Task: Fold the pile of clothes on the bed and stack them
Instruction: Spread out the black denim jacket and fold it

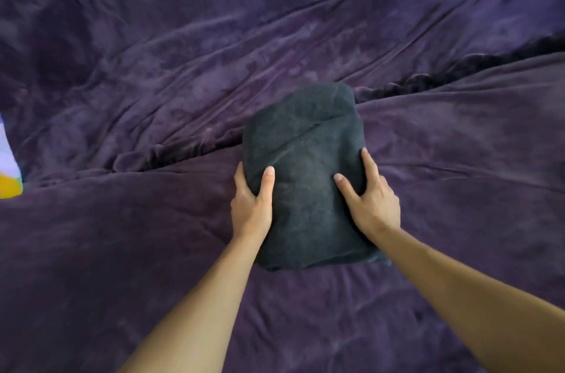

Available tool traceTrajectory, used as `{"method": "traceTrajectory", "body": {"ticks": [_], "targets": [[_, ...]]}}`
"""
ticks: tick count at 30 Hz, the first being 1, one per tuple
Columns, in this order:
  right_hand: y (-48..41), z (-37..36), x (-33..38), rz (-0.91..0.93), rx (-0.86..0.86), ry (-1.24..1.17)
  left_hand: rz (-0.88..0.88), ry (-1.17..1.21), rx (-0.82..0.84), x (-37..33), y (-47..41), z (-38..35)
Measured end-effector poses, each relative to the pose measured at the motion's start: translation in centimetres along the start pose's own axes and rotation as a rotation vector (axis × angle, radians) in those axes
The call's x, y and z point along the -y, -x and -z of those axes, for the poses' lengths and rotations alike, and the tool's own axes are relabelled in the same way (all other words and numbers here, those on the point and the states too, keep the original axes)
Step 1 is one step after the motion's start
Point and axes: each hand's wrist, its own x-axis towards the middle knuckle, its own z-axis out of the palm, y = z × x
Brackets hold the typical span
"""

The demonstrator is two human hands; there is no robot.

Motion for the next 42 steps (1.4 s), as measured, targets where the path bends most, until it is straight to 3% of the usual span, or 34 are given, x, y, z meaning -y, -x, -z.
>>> {"method": "traceTrajectory", "body": {"ticks": [3, 10, 22, 34, 42], "targets": [[4.3, 3.2, -2.1, -0.045, 0.02, 0.077, -0.081, -0.127, 0.03, -0.9, 5.8, -0.4], [13.0, 14.1, -9.9, -0.105, 0.021, 0.162, -0.095, -0.148, 0.14, -3.3, 19.5, -4.9], [18.5, 39.1, -26.0, -0.115, -0.201, 0.171, -0.277, -0.096, 0.282, -15.6, 39.7, -22.2], [13.1, 60.4, -35.5, -0.083, -0.431, 0.159, -0.477, -0.005, 0.43, -30.6, 48.9, -38.2], [0.3, 70.2, -40.4, 0.019, -0.298, 0.358, -0.298, 0.226, 0.457, -33.6, 47.9, -51.0]]}}
